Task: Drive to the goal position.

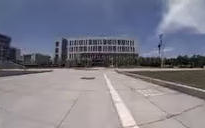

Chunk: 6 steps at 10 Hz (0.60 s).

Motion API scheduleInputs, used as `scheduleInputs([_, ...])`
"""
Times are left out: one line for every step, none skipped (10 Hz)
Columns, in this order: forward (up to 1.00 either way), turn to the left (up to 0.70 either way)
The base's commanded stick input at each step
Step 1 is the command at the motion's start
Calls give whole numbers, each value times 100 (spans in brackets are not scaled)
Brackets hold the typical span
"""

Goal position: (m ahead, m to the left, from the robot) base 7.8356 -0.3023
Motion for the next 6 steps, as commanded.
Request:
scheduleInputs([100,0])
scheduleInputs([100,0])
scheduleInputs([100,0])
scheduleInputs([100,0])
scheduleInputs([100,0])
scheduleInputs([100,0])
